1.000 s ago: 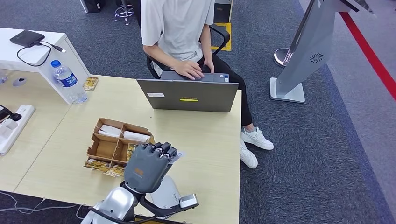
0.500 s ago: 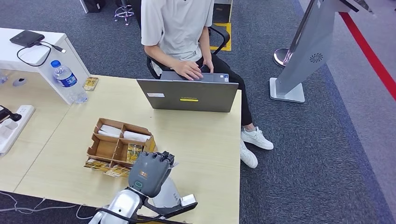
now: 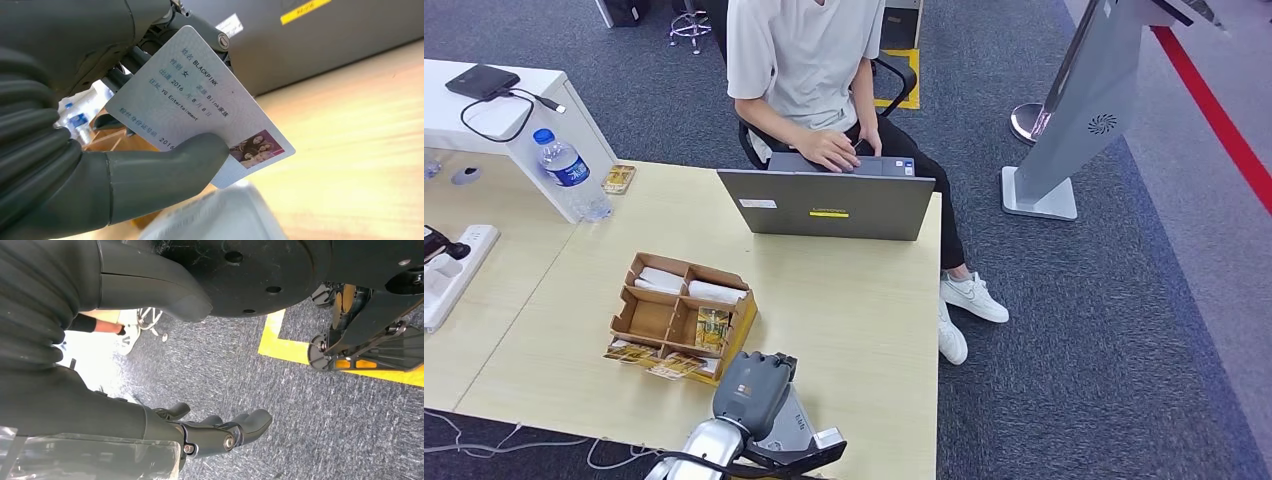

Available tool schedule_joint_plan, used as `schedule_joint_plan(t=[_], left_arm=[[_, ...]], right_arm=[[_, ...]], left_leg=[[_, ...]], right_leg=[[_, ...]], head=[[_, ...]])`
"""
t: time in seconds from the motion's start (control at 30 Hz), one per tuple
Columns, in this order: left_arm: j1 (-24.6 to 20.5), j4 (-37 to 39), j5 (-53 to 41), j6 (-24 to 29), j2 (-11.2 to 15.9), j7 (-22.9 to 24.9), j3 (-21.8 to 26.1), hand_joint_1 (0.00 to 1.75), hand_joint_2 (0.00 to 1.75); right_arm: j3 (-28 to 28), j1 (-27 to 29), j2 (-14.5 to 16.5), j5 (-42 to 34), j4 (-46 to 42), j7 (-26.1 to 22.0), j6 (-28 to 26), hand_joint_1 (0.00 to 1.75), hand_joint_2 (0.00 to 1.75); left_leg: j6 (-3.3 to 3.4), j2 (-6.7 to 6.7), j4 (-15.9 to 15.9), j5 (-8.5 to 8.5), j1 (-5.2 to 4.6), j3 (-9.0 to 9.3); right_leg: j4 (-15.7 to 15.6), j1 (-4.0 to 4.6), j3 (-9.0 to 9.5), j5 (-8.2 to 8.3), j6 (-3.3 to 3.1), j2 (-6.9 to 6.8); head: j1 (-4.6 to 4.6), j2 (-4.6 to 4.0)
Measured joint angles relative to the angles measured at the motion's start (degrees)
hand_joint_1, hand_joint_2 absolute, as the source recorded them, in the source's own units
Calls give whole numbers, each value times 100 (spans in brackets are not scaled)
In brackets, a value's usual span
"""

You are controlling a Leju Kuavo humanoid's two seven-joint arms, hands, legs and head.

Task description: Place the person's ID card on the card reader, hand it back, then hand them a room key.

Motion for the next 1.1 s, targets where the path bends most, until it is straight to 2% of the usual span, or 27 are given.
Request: schedule_joint_plan(t=[0.4,0.7,0.83,1.1], left_arm=[[9,420,-2,126,-174,1,106,175,175],[-116,346,-16,318,-158,133,293,175,175],[-631,-120,-24,215,62,346,544,175,175],[-2127,-940,-26,-16,889,331,1122,175,175]], right_arm=[[0,0,0,30,0,4,7,0,175],[1,0,0,54,0,-1,-1,0,175],[5,0,0,114,0,-40,-14,0,175],[77,1,0,245,0,-95,-22,0,175]], left_leg=[[0,-3,0,0,0,5],[5,-4,0,5,1,5],[6,-7,0,13,2,1],[-6,-9,-1,28,5,2]], right_leg=[[0,0,7,0,0,-3],[0,1,6,1,0,-4],[3,2,4,5,-3,-10],[11,4,3,12,-9,-10]], head=[[0,0],[1,0],[1,0],[0,0]])
